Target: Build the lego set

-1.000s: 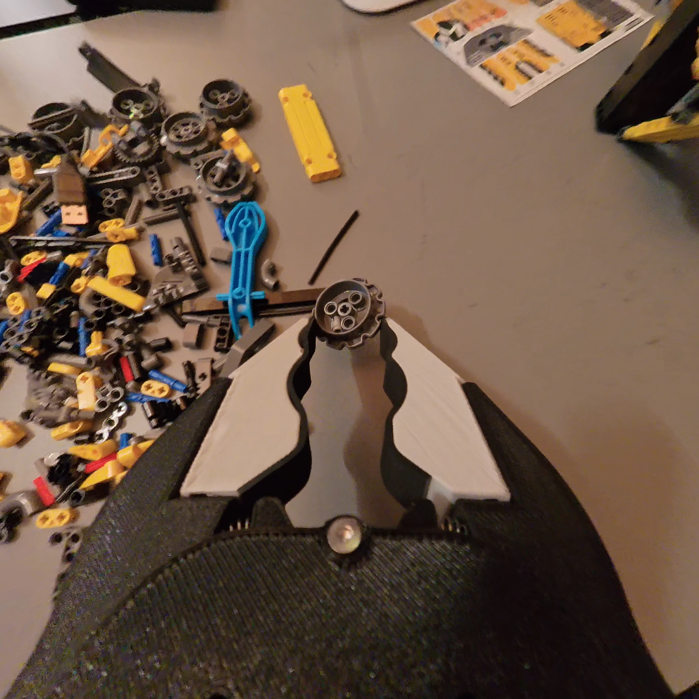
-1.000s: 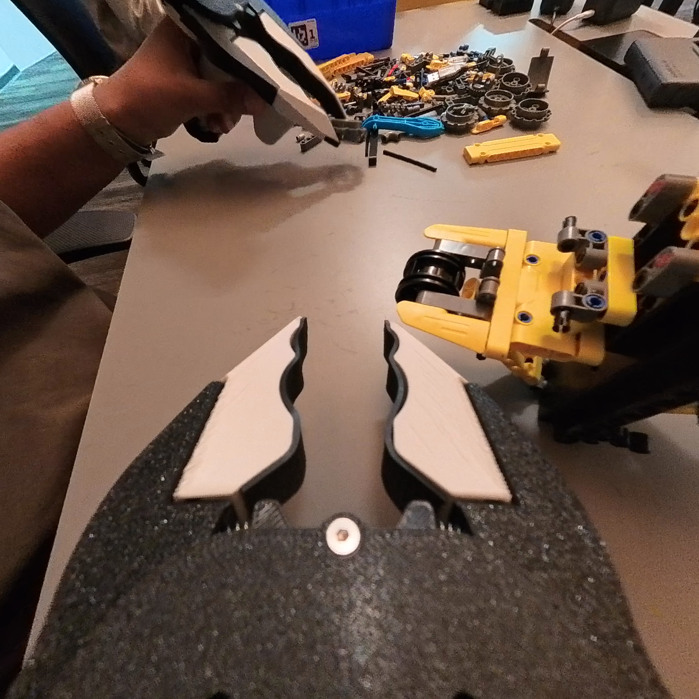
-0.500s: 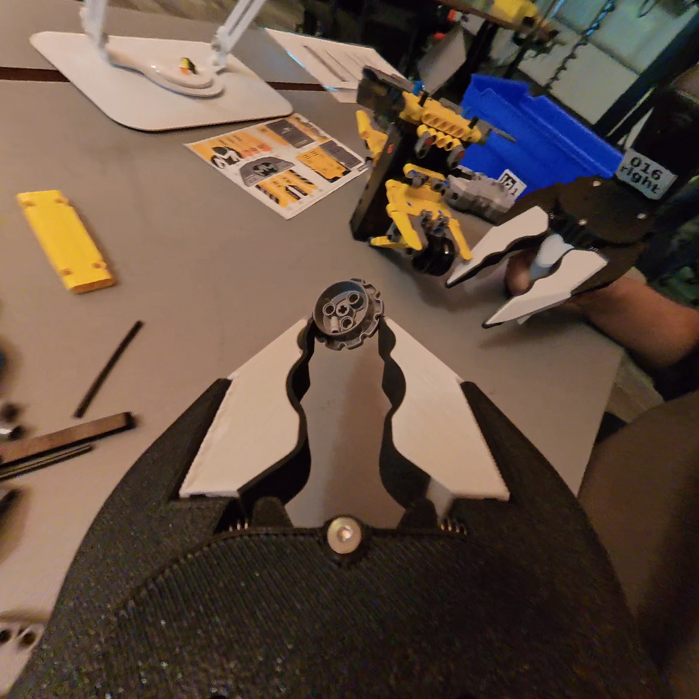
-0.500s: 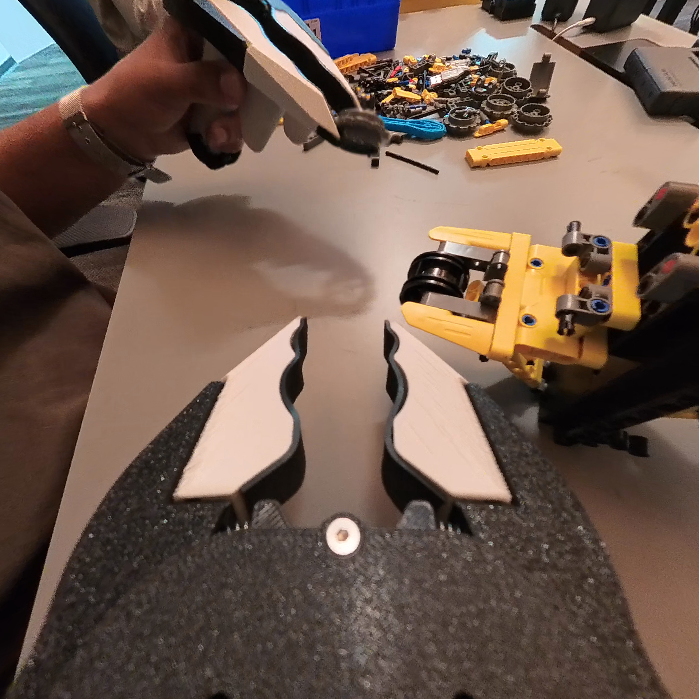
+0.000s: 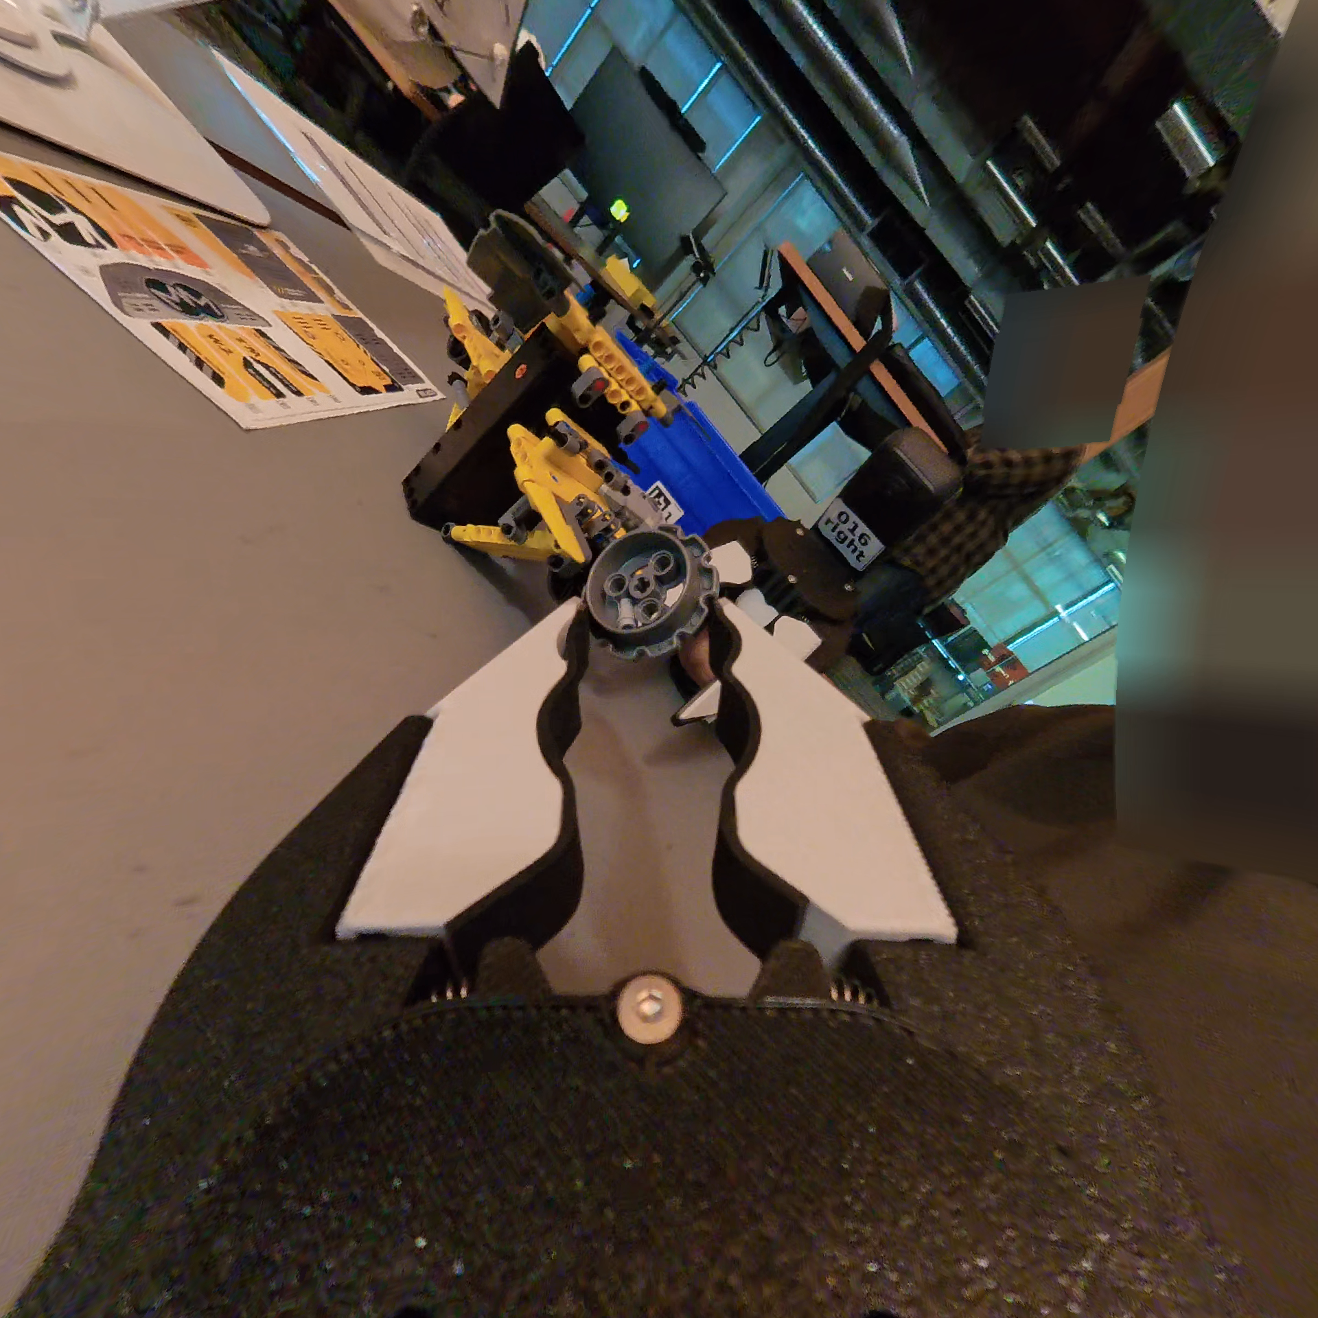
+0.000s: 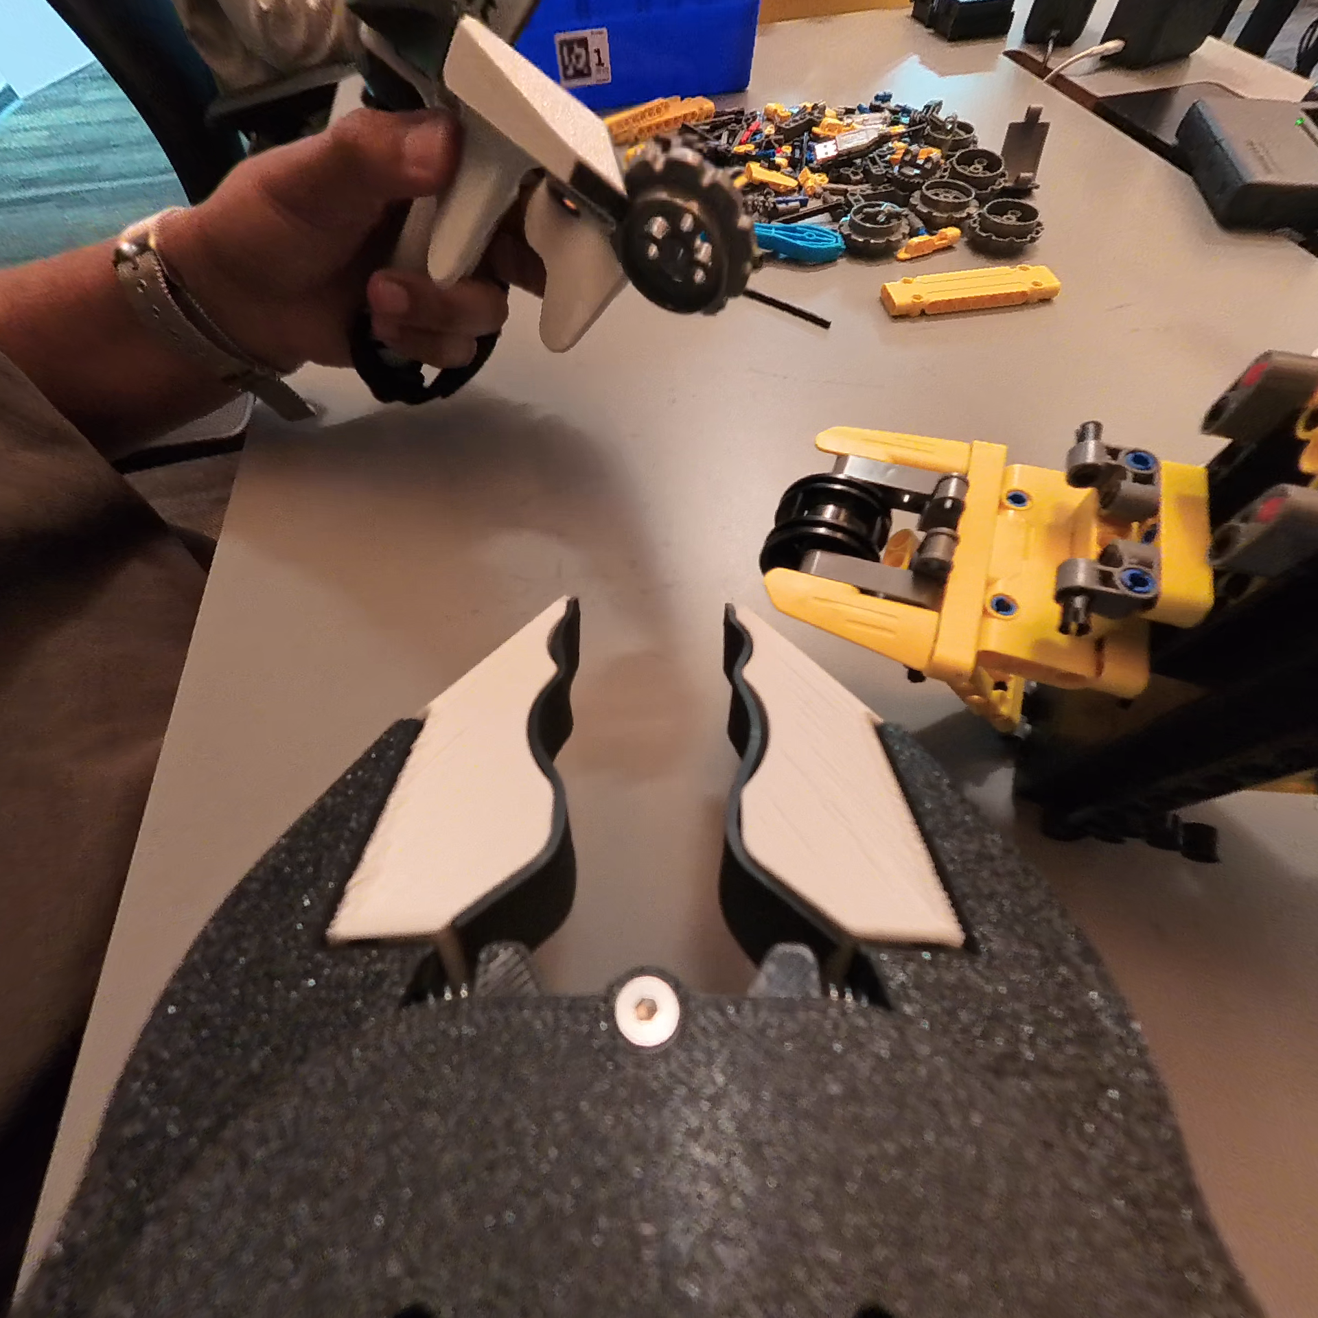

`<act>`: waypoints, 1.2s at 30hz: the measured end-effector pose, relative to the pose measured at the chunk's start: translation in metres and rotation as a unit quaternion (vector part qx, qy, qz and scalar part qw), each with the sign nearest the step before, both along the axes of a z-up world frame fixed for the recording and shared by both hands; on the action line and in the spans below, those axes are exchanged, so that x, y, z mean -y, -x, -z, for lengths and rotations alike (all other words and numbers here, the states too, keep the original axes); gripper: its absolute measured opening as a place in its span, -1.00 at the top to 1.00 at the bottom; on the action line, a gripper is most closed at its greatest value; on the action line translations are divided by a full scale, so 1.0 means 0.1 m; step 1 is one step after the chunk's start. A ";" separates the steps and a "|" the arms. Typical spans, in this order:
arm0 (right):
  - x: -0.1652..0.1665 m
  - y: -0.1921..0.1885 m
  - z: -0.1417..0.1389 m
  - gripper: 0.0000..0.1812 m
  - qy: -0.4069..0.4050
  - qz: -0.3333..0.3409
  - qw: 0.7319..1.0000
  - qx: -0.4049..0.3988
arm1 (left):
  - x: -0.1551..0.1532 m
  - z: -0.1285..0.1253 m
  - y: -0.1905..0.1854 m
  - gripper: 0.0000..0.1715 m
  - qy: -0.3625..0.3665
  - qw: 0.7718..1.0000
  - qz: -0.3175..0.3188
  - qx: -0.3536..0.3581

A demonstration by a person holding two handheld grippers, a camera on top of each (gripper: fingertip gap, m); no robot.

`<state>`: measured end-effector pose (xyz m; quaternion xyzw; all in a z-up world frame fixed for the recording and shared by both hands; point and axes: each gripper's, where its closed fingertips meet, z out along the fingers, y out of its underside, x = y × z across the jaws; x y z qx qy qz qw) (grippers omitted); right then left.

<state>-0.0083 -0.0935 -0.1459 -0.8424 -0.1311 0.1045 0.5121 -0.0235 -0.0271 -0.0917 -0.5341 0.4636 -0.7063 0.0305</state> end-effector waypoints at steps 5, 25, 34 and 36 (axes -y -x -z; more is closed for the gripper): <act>0.00 0.01 0.01 0.56 0.001 -0.001 1.000 0.005 | 0.01 0.08 0.00 0.69 0.006 1.000 0.003 -0.008; 0.00 0.02 0.00 0.56 -0.003 -0.002 1.000 0.014 | 0.24 0.17 -0.02 0.69 0.044 0.998 0.035 -0.017; -0.01 0.03 -0.14 0.58 -0.046 -0.001 0.998 0.038 | 0.41 0.10 -0.02 0.69 0.095 0.994 0.062 -0.007; -0.01 0.03 -0.21 0.59 -0.066 0.000 0.997 0.050 | 0.44 0.03 0.00 0.70 0.129 0.989 0.070 -0.003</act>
